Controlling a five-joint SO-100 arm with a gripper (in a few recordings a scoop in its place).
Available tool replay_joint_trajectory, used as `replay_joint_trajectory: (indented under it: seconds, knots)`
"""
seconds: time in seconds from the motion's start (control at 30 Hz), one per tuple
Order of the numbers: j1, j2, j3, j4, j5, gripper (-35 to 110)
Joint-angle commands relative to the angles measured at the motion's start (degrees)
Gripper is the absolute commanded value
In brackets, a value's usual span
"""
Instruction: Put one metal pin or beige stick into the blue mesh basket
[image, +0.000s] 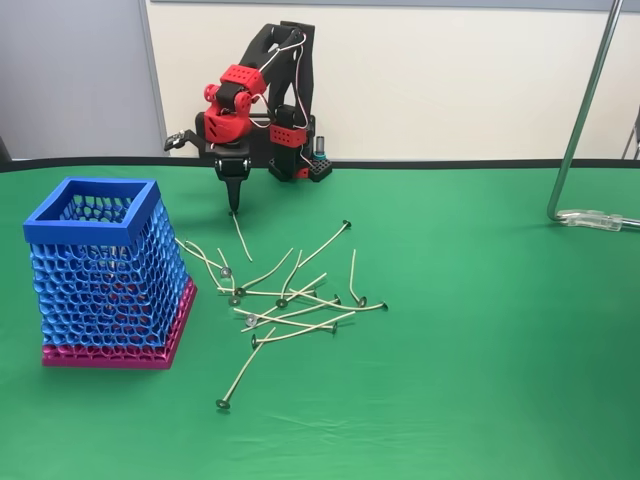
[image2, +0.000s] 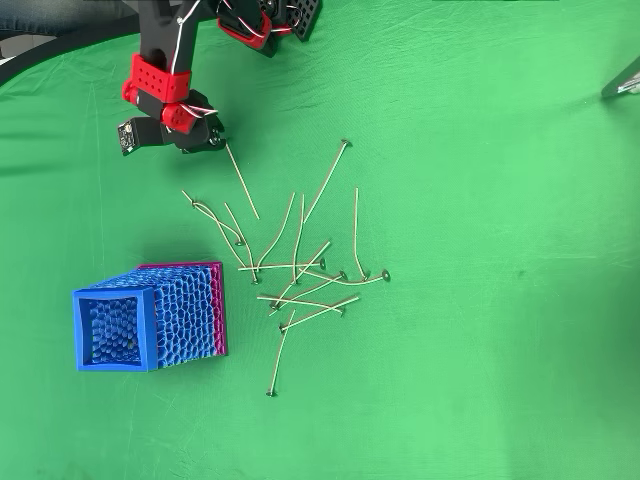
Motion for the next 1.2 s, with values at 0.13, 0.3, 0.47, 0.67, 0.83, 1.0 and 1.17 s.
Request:
replay_joint_trajectory:
  seconds: [0.13,0.3,0.47,0.67,0.83,1.0,1.17]
  knots:
    - [1.0,-0.9,-1.6,-1.0,-1.0,13]
    - [1.4,-1.3,-1.8,-2.0,-1.0,13]
    - [2.2,-2.0,-2.2,-2.5,-1.4,13]
    - [2.8,-2.8,-3.1,-2.5,-1.6,13]
    - [3.2,-3.3,-3.3,-2.5,-2.1,12]
    - [3.3,-3.7,-3.0,-2.6,-2.7,10]
    - [3.4,-3.8,-2.9,-2.7,-3.0,10]
